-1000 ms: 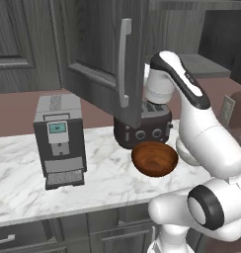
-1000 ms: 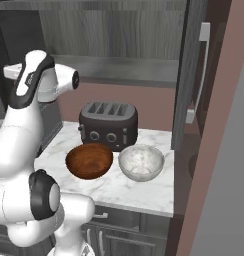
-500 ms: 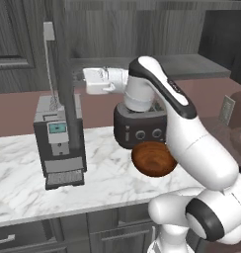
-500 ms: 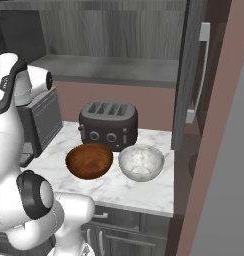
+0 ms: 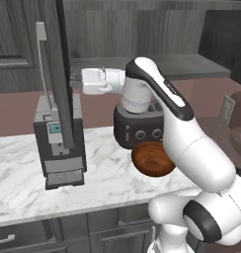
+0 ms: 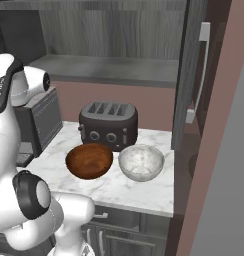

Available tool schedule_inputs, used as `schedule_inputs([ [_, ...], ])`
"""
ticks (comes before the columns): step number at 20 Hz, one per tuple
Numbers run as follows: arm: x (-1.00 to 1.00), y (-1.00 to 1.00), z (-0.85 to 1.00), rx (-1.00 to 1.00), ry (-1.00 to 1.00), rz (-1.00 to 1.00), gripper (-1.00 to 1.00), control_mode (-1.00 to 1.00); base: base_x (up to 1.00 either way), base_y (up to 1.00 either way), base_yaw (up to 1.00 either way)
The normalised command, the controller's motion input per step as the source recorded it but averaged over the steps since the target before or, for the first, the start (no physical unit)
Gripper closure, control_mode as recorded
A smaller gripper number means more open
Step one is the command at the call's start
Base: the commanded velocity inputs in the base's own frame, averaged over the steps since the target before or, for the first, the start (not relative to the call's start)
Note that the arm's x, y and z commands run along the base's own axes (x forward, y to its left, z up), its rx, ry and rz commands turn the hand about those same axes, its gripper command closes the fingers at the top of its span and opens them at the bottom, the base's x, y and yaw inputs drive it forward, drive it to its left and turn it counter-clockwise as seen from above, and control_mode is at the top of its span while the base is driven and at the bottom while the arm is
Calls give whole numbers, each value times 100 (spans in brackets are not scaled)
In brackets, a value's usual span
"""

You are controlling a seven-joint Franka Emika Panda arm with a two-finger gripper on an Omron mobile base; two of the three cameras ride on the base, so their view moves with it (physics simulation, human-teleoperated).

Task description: Open the cabinet. Pick the bowls from the counter and place them in the cabinet. Then close the cabinet.

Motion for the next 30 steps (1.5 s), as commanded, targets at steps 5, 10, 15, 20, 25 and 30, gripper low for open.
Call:
schedule_inputs([
  [5,-2,-17,0,1,-7,0,-100,-100,0,0,0],
  [10,-1,-76,8,0,-2,-9,-100,-100,0,0,0],
  [15,0,-97,16,0,2,-21,-100,-100,0,0,0],
  [20,-23,-79,46,0,4,-28,-100,-100,0,0,0],
  [25,-40,-15,83,0,3,-28,-100,-100,0,0,0],
  [30,-51,-14,70,0,13,-29,-100,-100,0,0,0],
])
